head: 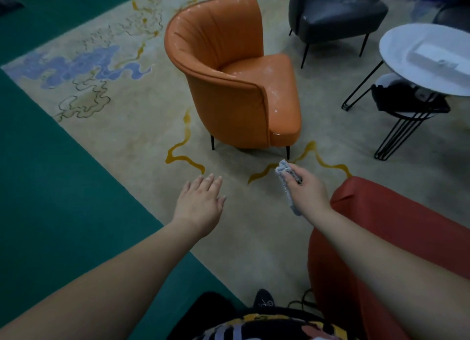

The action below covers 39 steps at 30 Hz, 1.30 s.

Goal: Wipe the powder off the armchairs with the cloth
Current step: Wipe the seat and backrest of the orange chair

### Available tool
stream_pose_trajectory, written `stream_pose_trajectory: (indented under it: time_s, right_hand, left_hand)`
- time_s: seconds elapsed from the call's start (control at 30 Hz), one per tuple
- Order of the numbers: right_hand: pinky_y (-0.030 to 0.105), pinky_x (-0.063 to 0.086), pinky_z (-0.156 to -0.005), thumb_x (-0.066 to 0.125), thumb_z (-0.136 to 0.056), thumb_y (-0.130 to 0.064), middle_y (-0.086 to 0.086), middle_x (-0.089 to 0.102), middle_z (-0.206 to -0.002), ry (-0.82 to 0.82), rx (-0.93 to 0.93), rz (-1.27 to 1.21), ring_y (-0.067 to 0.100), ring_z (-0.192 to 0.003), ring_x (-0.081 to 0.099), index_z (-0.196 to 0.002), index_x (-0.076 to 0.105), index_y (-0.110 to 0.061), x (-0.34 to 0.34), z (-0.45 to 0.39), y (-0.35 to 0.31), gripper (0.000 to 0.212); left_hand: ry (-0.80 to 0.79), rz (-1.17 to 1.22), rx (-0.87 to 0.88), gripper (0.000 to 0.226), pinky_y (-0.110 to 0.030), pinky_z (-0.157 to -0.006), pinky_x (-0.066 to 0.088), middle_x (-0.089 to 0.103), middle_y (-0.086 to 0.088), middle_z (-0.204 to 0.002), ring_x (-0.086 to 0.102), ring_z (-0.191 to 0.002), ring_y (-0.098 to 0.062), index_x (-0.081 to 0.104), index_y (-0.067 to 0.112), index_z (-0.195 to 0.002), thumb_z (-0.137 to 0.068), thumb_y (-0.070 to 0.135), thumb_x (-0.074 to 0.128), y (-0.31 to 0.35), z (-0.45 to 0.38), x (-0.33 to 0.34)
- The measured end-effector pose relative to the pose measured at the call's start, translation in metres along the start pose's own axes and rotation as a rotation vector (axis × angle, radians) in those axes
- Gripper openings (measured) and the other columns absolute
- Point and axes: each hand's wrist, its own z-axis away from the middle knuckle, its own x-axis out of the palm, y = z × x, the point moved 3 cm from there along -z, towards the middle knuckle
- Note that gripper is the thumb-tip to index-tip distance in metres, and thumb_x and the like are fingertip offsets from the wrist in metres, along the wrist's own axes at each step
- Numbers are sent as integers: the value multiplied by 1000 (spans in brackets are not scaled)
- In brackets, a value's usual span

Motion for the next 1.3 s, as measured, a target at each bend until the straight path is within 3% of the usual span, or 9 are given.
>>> stream_pose_trajectory:
  time_s: [0.27, 0.47, 0.6, 0.77, 0.87, 0.93, 1.03, 1.1, 1.3]
  right_hand:
    - [5, 42, -79, 61, -93, -22, -9, 63, -116, 44, 111, -182, 3, -101, 59, -130, 59, -21, 11, -91, -24, 37]
    - [-4, 37, -79, 68, -87, -7, -14, 59, -118, 100, 54, -269, -9, -99, 56, -133, 56, -20, 13, -157, -71, 50]
    - [0, 42, -75, 69, -84, 0, -13, 62, -105, 129, 59, -339, -18, -80, 58, -137, 50, -20, 13, -191, -82, 60]
    - [29, 40, -108, 63, -90, -6, 1, 54, -136, 75, 116, -386, 8, -121, 52, -141, 46, -11, -3, -232, -80, 54]
    - [40, 41, -109, 60, -92, -12, 1, 55, -137, 5, 133, -416, 12, -124, 53, -141, 47, -14, -20, -260, -66, 51]
    - [35, 46, -103, 61, -91, -5, 1, 58, -133, -26, 153, -452, 9, -117, 58, -140, 47, -14, -34, -281, -58, 52]
    - [21, 55, -75, 70, -84, -4, 5, 70, -108, 49, 204, -509, 5, -85, 68, -122, 58, -15, -58, -312, -47, 42]
    - [20, 52, -61, 75, -80, -7, 4, 72, -90, 116, 223, -489, 4, -66, 66, -100, 58, -15, -72, -332, -38, 27]
    - [42, 52, -72, 73, -83, -13, 4, 70, -72, 51, 285, -525, 19, -69, 63, -75, 65, -18, -97, -378, -18, 12]
  left_hand:
    - [73, 216, 146, 49, -32, -114, 23, 34, 3, -153, 30, -139, -18, 32, 24, -148, -101, 39, 35, -6, -126, -33]
    - [57, 777, 235, 25, -17, -84, 47, 67, 10, -105, 61, -88, -4, 69, 24, -116, -92, 24, 63, 15, -221, -96]
    - [-121, 926, 305, 21, -24, -74, 54, 71, 8, -89, 64, -72, 2, 72, 24, -110, -90, 20, 66, 36, -270, -113]
    - [-195, 1038, 297, 27, -26, -82, 56, 72, 2, -105, 68, -87, -1, 70, 21, -116, -90, 16, 65, 66, -315, -115]
    - [-201, 986, 319, 35, -35, -91, 54, 71, 7, -104, 67, -95, -6, 68, 24, -119, -85, 19, 71, 88, -342, -114]
    - [-164, 849, 361, 49, -29, -92, 51, 66, 10, -104, 63, -94, -6, 63, 26, -125, -78, 21, 78, 109, -356, -119]
    - [-78, 675, 355, 69, -23, -88, 49, 56, 3, -110, 60, -93, -12, 55, 24, -133, -71, 23, 84, 142, -377, -121]
    - [-63, 716, 291, 61, -23, -84, 51, 63, 3, -108, 63, -87, -11, 60, 25, -128, -72, 18, 82, 156, -394, -122]
    - [0, 887, 36, 10, -33, -73, 58, 72, 5, -82, 69, -73, -8, 69, 22, -89, -82, 16, 73, 177, -439, -125]
